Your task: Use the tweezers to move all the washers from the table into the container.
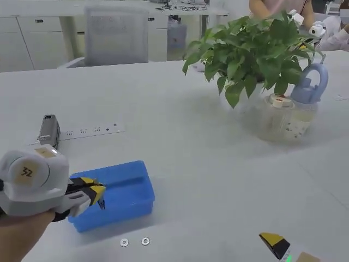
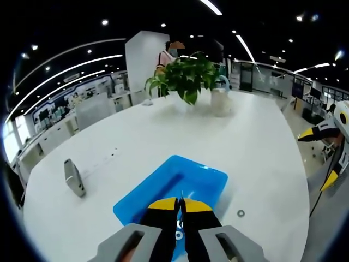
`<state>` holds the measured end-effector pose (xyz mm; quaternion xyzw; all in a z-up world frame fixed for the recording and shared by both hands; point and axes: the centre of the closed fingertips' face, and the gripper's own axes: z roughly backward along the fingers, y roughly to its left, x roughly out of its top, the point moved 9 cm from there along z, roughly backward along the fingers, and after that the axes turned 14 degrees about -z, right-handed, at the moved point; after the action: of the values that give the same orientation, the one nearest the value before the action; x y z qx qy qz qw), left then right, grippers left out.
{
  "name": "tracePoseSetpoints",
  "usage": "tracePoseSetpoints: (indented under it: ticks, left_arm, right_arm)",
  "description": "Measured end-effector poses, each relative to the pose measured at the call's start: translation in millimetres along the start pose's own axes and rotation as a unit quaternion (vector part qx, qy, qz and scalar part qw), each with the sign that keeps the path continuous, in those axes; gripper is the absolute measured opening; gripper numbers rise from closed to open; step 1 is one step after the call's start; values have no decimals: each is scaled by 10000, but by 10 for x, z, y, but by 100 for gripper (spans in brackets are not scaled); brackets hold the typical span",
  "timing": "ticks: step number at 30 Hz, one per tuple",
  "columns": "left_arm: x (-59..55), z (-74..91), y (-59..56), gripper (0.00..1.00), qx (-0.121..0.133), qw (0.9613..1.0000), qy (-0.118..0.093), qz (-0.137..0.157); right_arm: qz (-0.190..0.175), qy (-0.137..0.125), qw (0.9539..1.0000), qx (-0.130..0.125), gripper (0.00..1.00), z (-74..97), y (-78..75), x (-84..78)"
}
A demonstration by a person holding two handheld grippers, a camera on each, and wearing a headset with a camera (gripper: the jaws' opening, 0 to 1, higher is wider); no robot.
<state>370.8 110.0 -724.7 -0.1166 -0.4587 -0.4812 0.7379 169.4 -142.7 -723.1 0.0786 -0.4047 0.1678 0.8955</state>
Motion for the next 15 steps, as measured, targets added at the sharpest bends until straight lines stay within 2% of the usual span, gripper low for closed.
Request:
tracePoseSetpoints:
  ticks: [4, 9, 15]
  left_arm:
    - [-8, 10, 1, 0, -20, 9999, -28, 155]
    - [3, 22, -7, 0, -30, 10000, 34, 70]
    - [92, 106, 27, 0, 93, 9999, -80, 75]
  right_arm:
    - [-6, -22, 10000, -8, 82, 3, -2, 5]
    - [-4, -36, 10000, -21, 82, 5, -6, 5]
    - [-1, -39, 10000, -39, 82, 6, -10, 6]
